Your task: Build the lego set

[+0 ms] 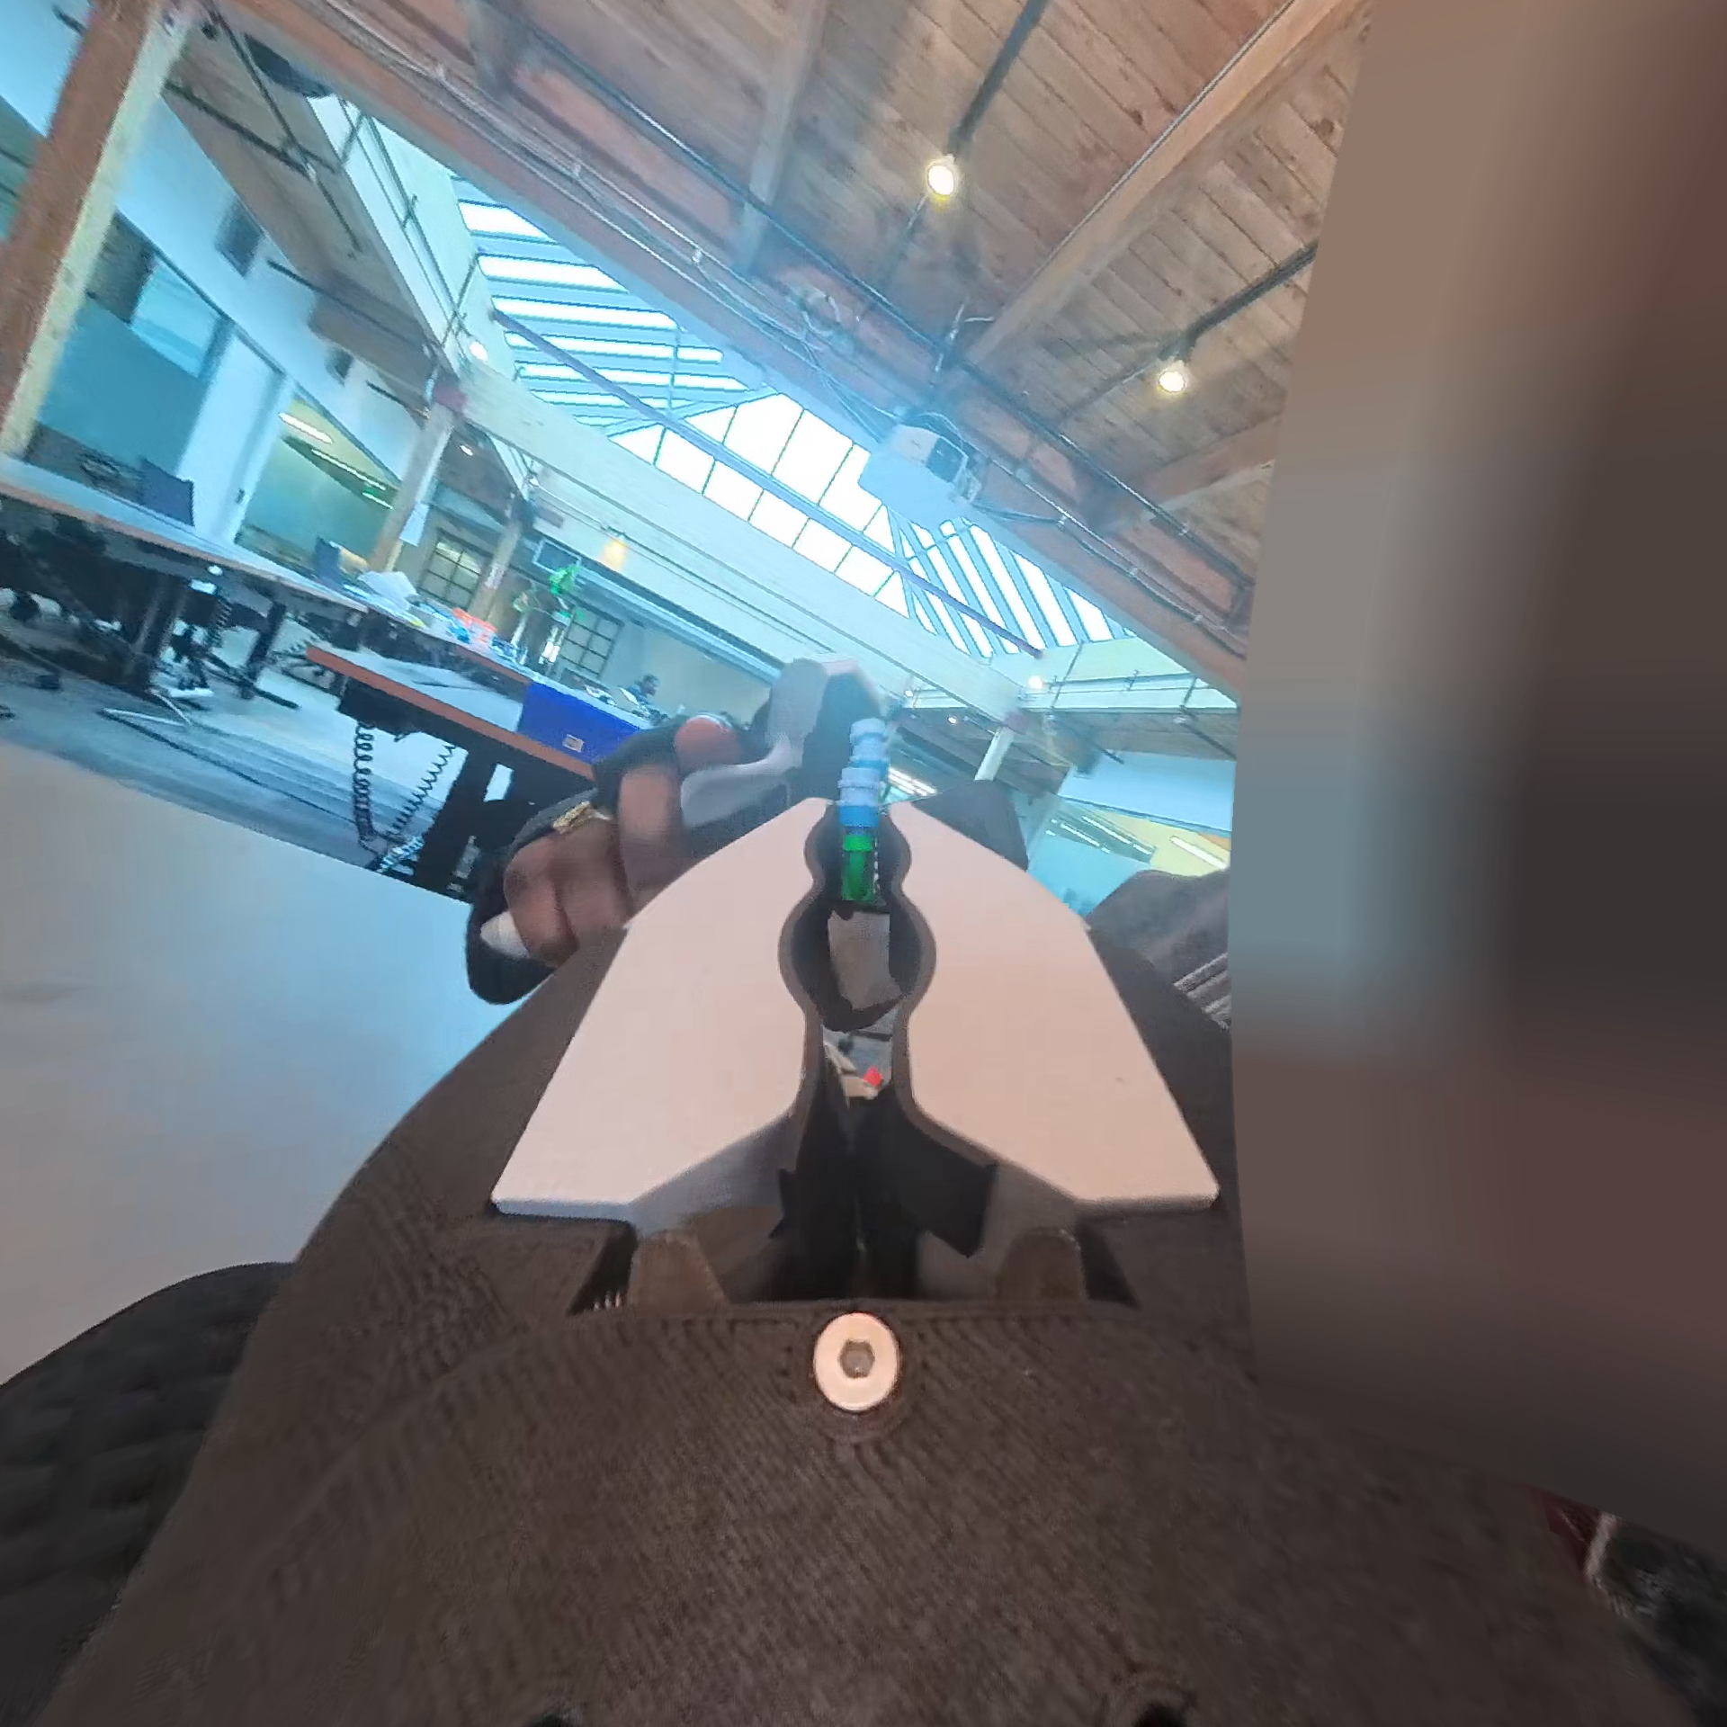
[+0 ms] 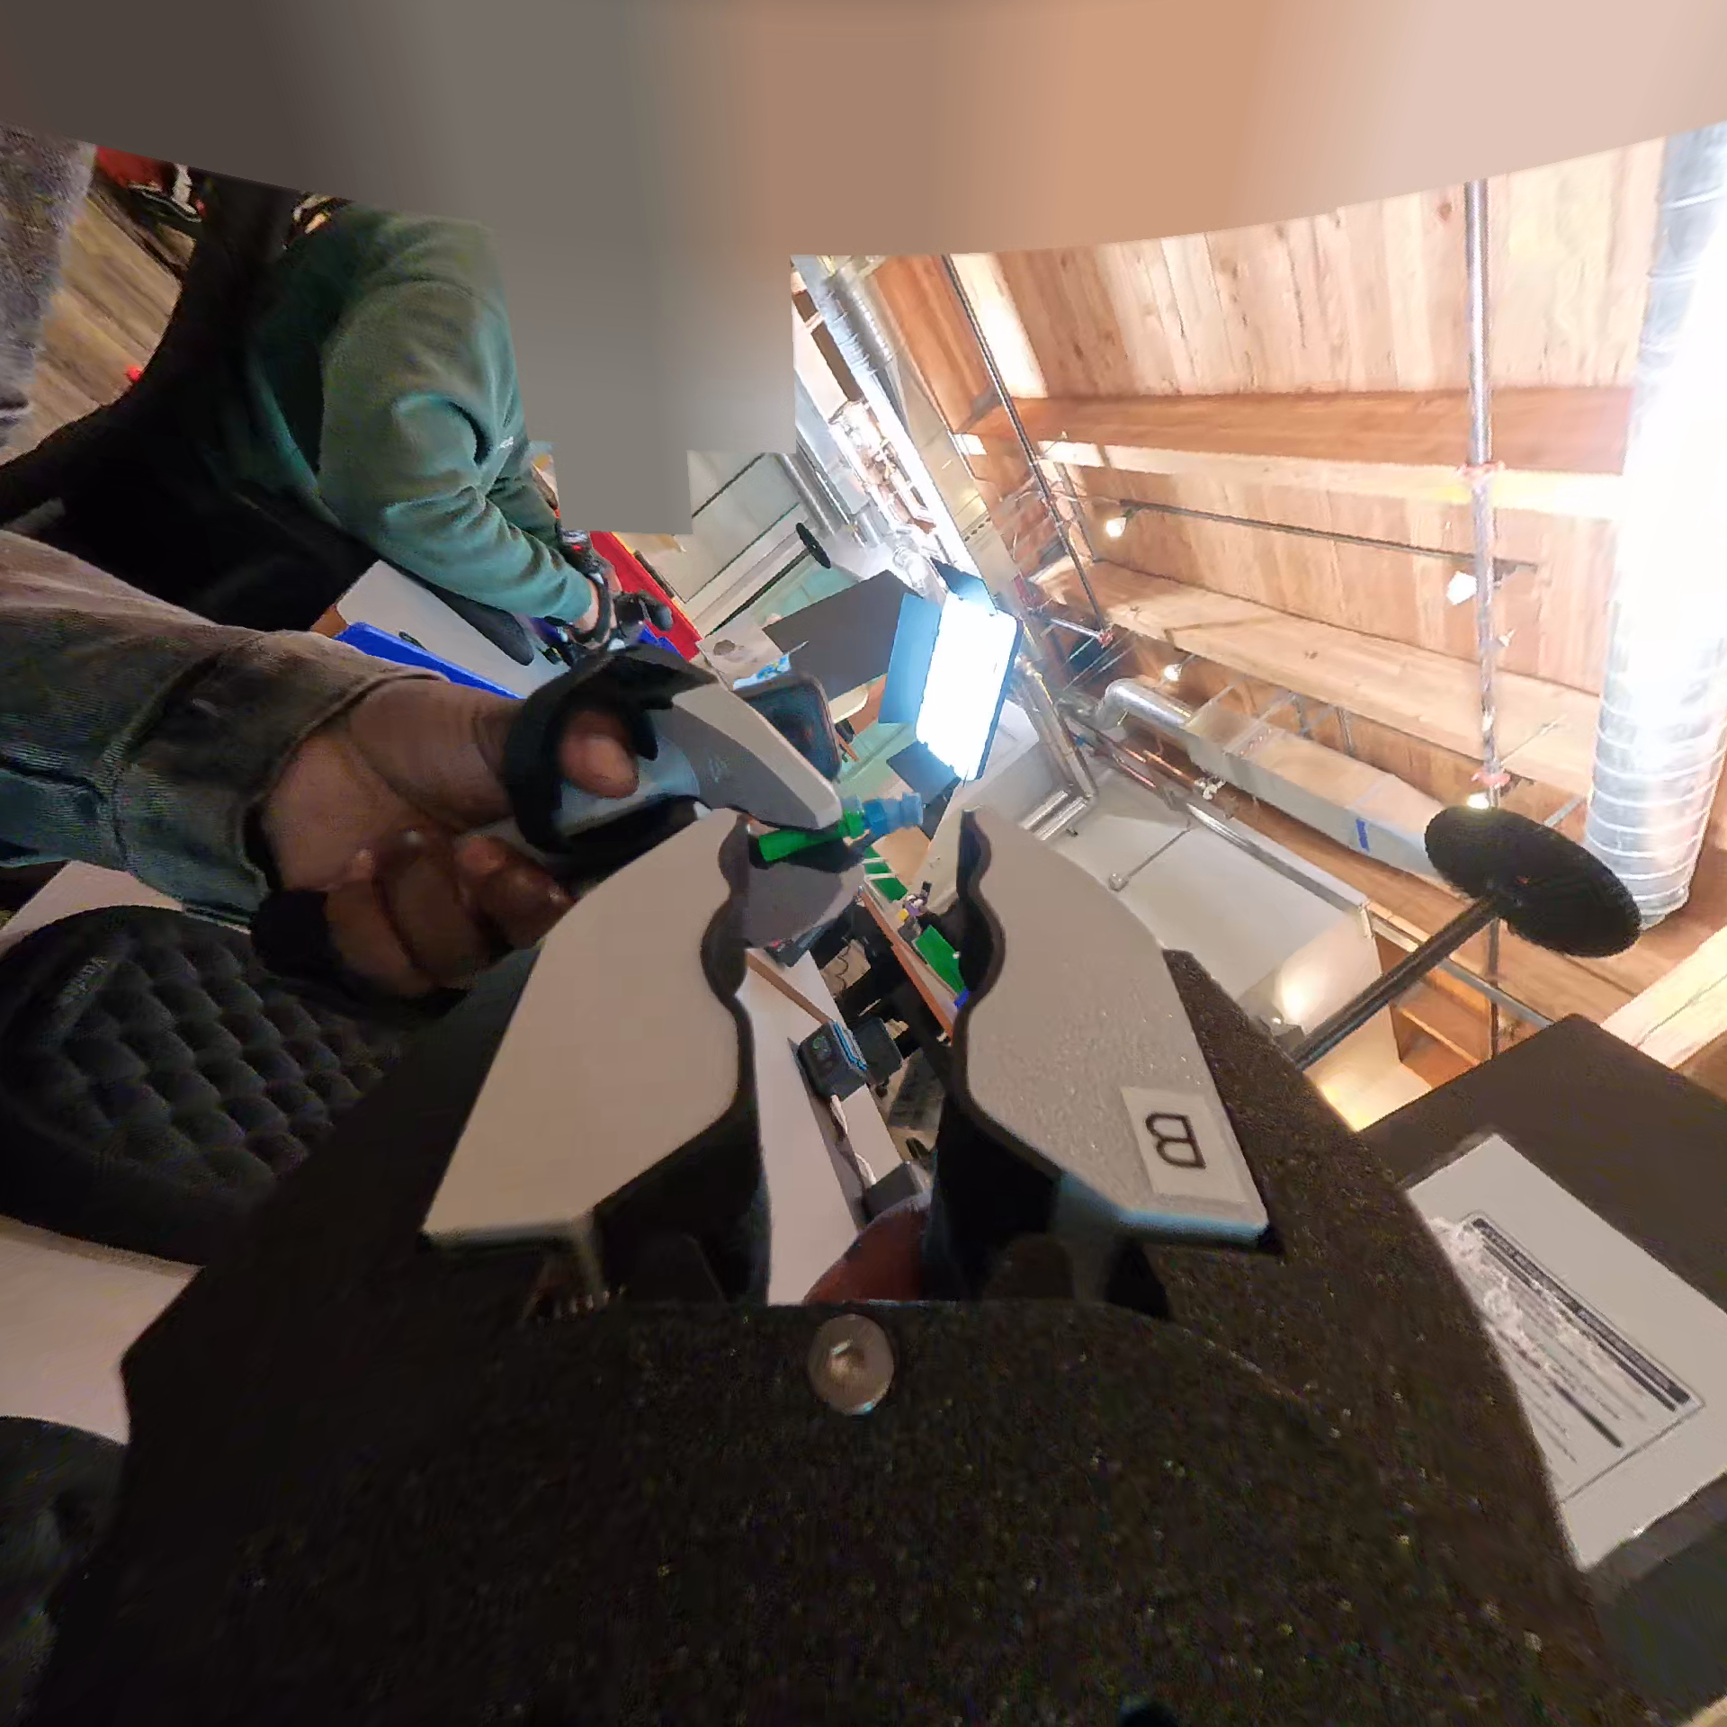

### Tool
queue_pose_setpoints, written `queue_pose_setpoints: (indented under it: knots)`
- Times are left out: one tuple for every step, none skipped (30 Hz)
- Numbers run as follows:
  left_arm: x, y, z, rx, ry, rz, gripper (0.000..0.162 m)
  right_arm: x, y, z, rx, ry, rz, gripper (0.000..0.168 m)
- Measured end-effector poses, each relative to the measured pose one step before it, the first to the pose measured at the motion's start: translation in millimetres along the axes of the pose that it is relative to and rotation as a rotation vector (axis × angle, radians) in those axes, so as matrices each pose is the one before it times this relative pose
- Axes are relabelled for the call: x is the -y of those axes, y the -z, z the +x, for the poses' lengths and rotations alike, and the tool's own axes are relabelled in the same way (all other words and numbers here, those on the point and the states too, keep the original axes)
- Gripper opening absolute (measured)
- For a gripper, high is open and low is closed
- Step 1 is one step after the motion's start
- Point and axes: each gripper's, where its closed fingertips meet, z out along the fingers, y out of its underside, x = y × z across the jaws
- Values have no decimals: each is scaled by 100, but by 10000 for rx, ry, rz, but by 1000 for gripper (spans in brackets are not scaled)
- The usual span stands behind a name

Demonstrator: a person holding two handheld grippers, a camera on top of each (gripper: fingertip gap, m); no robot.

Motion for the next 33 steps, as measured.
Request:
queue_pose_setpoints:
  knots:
    - [39, -102, -166, 5, 123, 67, 7, 125, 81, 67, -50, 134, 25, 41]
    - [-39, -119, -116, -28, 96, 5, 7, 56, 55, 58, -69, 140, 2, 41]
    - [-34, -136, -110, -21, 109, 0, 7, -55, 56, 110, -119, 165, -59, 40]
    - [-29, -130, -83, -10, 72, 8, 7, -138, 53, 97, -123, 183, -79, 39]
    - [-57, -131, -65, -17, 20, -22, 7, -139, 59, 1, -48, 130, -59, 38]
    - [-65, -114, -64, 1, 25, -34, 7, -131, 61, -3, -29, 33, -43, 38]
    - [-68, -86, -52, -11, 36, -34, 7, -82, 71, 26, -32, -21, -6, 37]
    - [-41, -65, -57, -8, 50, -23, 7, -42, 56, 25, -14, -13, 4, 37]
    - [-1, -24, -74, 12, 46, -9, 7, -42, 52, -2, 8, 31, -22, 36]
    - [-13, -1, -59, 16, 22, -34, 7, -41, 27, -55, 40, 56, -37, 34]
    - [-17, -6, -67, 32, -21, -50, 7, -53, 24, -33, 34, 43, -45, 33]
    - [-17, 12, -53, 41, -29, -60, 7, -60, 60, 10, 31, 0, -33, 32]
    - [-6, 16, -37, 32, -17, -57, 7, -26, 61, 15, 57, -43, -18, 31]
    - [-11, 33, -44, 33, 0, -71, 7, -17, 55, -1, 63, -37, -12, 30]
    - [-44, 20, -23, 25, 15, -94, 7, -30, 33, -31, 71, -8, -13, 29]
    - [-67, 26, -38, 35, 43, -125, 7, -40, 33, -36, 88, 10, -37, 28]
    - [-18, 56, -57, 50, 50, -93, 7, -70, 19, -22, 83, 29, -67, 27]
    - [-37, 43, -92, 65, 26, -99, 7, -78, 16, -12, 65, 56, -79, 27]
    - [6, 8, -61, 60, 9, -49, 7, -68, 2, 16, 34, 84, -76, 26]
    - [24, 1, -69, 53, 16, 2, 7, -62, -7, 22, 9, 86, -73, 26]
    - [39, 0, -22, 0, 19, 33, 7, -50, -10, 36, -1, 44, -72, 26]
    - [71, 2, -54, -5, 46, 85, 7, -63, -24, 39, -21, 8, -72, 26]
    - [67, 14, -14, -39, 74, 100, 7, -55, -18, 29, -45, 11, -52, 26]
    - [28, 5, -40, -32, 65, 82, 7, -56, -9, 6, -40, 43, -48, 26]
    - [8, 33, -100, 20, 65, 56, 7, -114, 1, -19, -23, 59, -75, 26]
    - [-21, 40, -101, 26, 69, 37, 7, -116, 3, -45, -1, 39, -85, 26]
    - [-32, 37, -80, 24, 83, 27, 7, -87, 14, -45, 11, 27, -70, 26]
    - [-43, 24, -39, 16, 98, 17, 7, -43, 28, -41, 25, 35, -45, 26]
    - [-48, 8, -9, 12, 93, 0, 7, -22, 22, -44, 39, 19, -27, 26]
    - [-1, -5, -33, 44, 75, 21, 7, -54, 23, -23, 28, -9, -31, 25]
    - [10, -1, -63, 56, 69, 29, 7, -61, 18, -3, 13, -31, -31, 24]
    - [-3, 15, -65, 47, 49, 9, 7, -84, 10, -32, 25, -48, -31, 24]
    - [-26, 35, -129, 56, 31, -5, 7, -129, 19, -60, 57, -68, -46, 23]
